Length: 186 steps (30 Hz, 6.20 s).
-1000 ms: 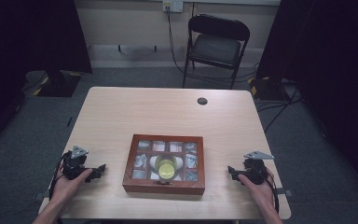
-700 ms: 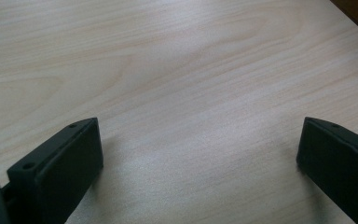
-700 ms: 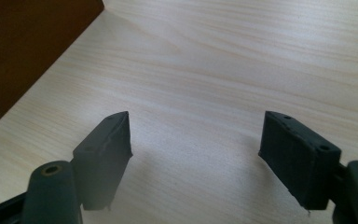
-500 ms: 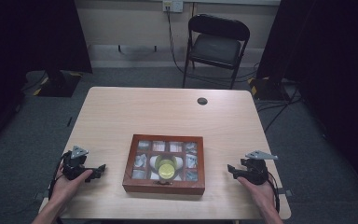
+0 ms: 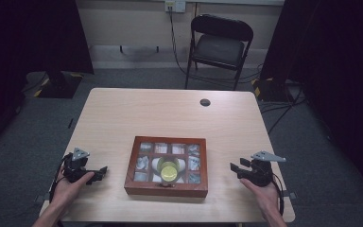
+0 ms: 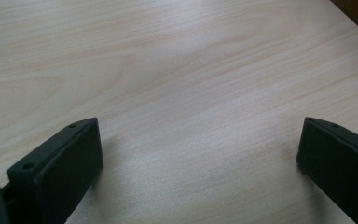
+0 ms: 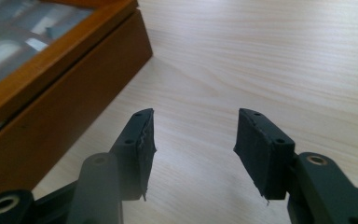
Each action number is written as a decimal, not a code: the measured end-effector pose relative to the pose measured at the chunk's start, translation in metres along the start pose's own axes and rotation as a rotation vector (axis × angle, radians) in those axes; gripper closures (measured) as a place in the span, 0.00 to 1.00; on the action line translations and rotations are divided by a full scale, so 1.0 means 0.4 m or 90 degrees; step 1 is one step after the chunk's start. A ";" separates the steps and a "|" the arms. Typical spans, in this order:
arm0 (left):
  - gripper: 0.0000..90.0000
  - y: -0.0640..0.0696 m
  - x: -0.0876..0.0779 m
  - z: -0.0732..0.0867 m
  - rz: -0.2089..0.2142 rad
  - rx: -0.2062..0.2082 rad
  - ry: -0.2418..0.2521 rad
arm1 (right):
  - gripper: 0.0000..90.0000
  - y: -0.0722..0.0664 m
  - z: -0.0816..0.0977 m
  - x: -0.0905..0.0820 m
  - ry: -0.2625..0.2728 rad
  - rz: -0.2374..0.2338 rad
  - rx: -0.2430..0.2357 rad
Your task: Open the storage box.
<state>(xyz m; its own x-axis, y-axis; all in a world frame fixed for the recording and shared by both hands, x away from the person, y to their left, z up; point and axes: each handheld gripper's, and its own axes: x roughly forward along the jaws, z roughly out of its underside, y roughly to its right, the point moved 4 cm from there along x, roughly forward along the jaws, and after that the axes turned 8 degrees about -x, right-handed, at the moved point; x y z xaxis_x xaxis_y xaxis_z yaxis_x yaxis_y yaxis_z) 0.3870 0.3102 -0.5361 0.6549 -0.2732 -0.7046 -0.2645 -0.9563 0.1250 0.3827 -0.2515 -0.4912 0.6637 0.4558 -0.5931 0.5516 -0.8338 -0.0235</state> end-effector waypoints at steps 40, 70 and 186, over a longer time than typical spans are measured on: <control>0.00 0.000 0.000 0.000 -0.001 0.000 0.000 | 0.78 -0.212 -0.154 -0.035 0.039 -0.254 -0.105; 0.00 -0.003 0.003 -0.004 0.005 0.007 -0.001 | 0.81 -0.453 -0.203 0.108 -0.007 -0.417 -0.191; 0.00 -0.003 0.006 -0.006 0.017 0.015 0.001 | 0.90 -0.432 -0.314 0.066 0.024 -0.432 -0.159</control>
<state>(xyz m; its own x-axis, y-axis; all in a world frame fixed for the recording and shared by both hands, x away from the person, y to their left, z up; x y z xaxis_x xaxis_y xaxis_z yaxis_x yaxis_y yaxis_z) 0.3904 0.3104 -0.5363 0.6480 -0.2988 -0.7006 -0.2989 -0.9458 0.1270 0.3683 -0.0562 -0.4015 0.1484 0.8616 -0.4854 0.9444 -0.2691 -0.1889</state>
